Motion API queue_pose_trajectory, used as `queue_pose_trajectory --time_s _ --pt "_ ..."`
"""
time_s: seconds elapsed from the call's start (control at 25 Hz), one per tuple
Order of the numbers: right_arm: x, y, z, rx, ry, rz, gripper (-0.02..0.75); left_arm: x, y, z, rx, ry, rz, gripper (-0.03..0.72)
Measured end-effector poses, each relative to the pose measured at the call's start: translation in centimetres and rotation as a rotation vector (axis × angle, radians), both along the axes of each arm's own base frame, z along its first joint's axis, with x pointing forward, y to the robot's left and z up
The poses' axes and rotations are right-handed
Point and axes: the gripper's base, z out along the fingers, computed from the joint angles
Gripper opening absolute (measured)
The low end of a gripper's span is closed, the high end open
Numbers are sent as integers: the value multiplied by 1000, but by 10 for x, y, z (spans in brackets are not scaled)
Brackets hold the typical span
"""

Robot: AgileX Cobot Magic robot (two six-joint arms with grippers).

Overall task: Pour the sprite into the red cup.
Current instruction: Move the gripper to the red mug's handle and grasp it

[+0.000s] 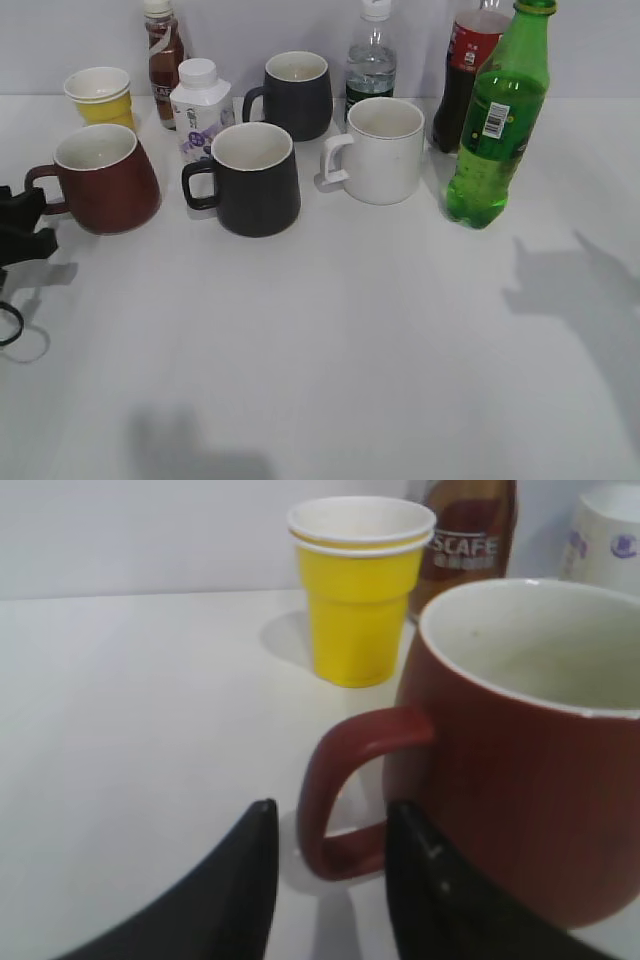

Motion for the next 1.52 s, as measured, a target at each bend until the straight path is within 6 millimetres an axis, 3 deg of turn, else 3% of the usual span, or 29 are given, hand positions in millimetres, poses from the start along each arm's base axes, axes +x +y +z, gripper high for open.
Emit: queue_pose_trajectory --time_s 0.76,0.84,0.96,1.08,1.32,1.52 --pt "1 0 1 -38 -21 10 533 70 -4 -22 -4 7 21 312" --pt "1 0 1 -38 -21 10 533 77 -4 -22 -5 -4 20 293" --pt "1 0 1 -38 -21 10 533 84 -5 -22 -5 -19 17 195" --pt "1 0 1 -38 -21 10 533 87 -5 -22 0 -23 15 71" --pt "1 0 1 -38 -21 10 501 80 -5 -19 2 -39 13 73" --pt "10 9 -9 -50 34 49 493 54 -3 14 -2 -105 10 73"
